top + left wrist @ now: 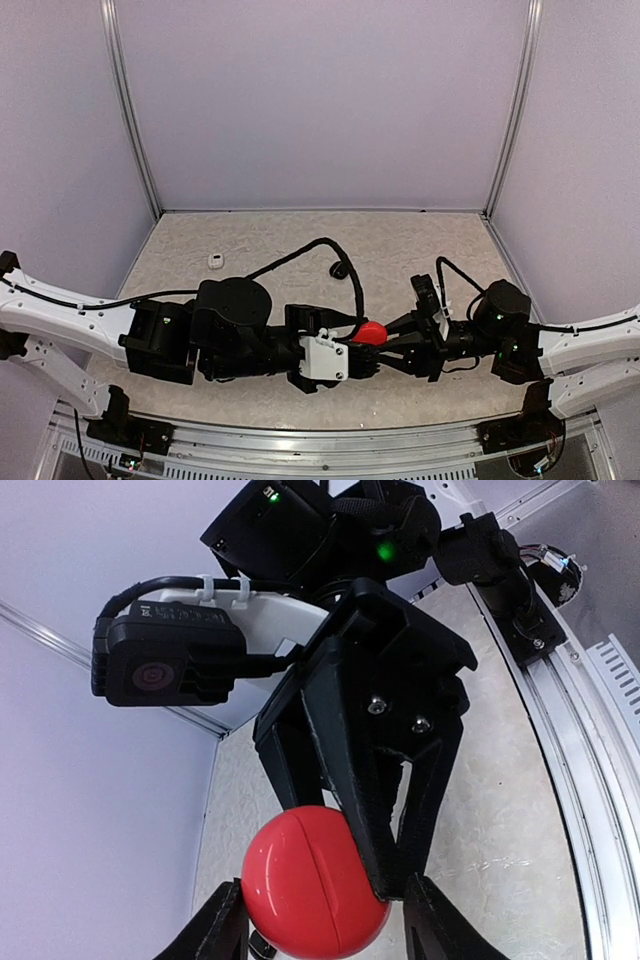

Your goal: Insert the wireless bluetooth earbuds into the charging case

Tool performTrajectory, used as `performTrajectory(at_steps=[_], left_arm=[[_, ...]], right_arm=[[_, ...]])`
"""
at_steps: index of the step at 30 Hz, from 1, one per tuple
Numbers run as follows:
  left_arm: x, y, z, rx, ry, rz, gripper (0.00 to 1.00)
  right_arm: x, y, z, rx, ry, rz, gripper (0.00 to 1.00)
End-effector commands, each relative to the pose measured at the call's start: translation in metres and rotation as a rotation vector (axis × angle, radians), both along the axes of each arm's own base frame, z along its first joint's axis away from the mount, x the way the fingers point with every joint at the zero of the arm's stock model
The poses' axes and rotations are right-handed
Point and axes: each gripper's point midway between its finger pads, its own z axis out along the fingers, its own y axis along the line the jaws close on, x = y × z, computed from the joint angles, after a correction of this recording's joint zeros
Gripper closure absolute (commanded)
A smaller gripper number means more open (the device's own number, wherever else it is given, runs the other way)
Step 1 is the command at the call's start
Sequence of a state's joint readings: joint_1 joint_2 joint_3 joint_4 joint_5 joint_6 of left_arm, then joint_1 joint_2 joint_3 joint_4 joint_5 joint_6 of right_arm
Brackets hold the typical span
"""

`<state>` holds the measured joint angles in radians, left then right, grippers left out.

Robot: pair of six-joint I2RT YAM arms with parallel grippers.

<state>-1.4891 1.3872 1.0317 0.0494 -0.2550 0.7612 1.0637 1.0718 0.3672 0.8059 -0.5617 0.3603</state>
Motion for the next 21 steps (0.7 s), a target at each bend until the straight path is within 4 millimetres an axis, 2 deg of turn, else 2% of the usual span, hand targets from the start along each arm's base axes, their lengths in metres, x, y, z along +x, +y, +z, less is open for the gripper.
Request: performTrajectory(at_steps=[1, 4, 7, 10, 14, 19, 21], left_arm=[[-0.043, -0.014, -0.021, 0.076, -0.009, -0.178, 0.49], [-0.038, -0.015, -0.02, 0.059, 0.006, -0.147, 0.41], [-0.02, -0.013, -0.014, 0.008, 0.046, -0.07, 0.19], [0.002, -0.004, -0.005, -0.071, 0.094, 0.001, 0.02], [0.035, 0.019, 0.018, -0.234, 0.165, 0.097, 0.01], [0.082, 0.055, 0.043, -0.453, 0.291, 0.246, 0.01], [0.102, 0.068, 0.047, -0.523, 0.335, 0.326, 0.01]], right_arm=[[0.024, 0.0, 0.018, 0.053, 0.017, -0.11, 1.0], [0.026, -0.001, 0.017, 0.042, 0.008, -0.122, 1.0], [0.029, -0.003, 0.012, 0.027, 0.008, -0.146, 1.0], [0.036, -0.007, 0.002, -0.008, 0.023, -0.191, 1.0], [0.057, -0.018, -0.021, -0.075, 0.09, -0.292, 1.0], [0.102, -0.04, -0.066, -0.217, 0.232, -0.45, 1.0], [0.119, -0.048, -0.082, -0.269, 0.282, -0.492, 1.0]])
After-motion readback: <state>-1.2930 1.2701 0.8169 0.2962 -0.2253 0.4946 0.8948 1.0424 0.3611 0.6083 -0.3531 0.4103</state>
